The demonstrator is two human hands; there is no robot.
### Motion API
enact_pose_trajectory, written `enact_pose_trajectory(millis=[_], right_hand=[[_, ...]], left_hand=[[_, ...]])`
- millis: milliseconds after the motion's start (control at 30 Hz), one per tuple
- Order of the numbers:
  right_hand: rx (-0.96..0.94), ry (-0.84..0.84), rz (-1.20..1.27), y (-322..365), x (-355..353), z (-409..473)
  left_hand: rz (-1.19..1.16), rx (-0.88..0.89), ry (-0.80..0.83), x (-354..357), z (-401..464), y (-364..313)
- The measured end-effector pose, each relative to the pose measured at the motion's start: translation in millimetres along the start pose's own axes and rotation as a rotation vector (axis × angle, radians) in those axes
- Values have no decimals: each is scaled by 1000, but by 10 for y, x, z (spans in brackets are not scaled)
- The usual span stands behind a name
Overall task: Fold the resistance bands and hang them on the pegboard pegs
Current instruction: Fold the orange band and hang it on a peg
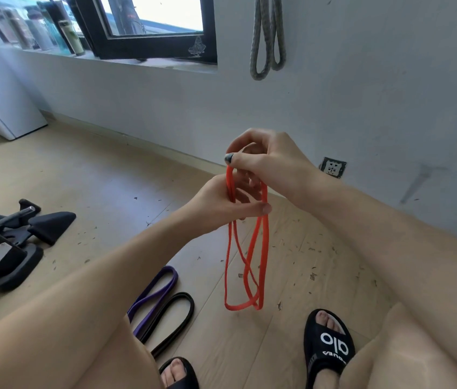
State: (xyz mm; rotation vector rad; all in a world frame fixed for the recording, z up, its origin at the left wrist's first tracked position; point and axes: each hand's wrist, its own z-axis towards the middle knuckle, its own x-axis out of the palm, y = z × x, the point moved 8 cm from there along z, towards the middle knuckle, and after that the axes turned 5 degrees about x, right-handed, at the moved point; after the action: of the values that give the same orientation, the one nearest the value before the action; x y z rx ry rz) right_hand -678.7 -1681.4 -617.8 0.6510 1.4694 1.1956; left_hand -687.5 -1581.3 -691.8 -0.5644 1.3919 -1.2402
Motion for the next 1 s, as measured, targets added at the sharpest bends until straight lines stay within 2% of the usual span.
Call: enact_pose_trajectory(millis=[100, 200, 333, 500, 733, 1000], right_hand=[[22, -11, 40, -10, -10, 10], [24, -17, 39, -12, -16, 10], [4, -32, 13, 2, -44, -5], [12, -29, 102, 11, -49, -9], [30, -18, 239, -24, -84, 22], [78, -24, 468, -76, -123, 57]], left_hand=[[54, -11, -75, -14, 22, 16], [84, -8, -83, 3, 37, 1], [34, -7, -43, 23, 26, 6], [-32, 25, -79, 15, 16, -65], [-171, -22, 6, 49, -6, -36], [-105, -22, 57, 80, -30, -23]])
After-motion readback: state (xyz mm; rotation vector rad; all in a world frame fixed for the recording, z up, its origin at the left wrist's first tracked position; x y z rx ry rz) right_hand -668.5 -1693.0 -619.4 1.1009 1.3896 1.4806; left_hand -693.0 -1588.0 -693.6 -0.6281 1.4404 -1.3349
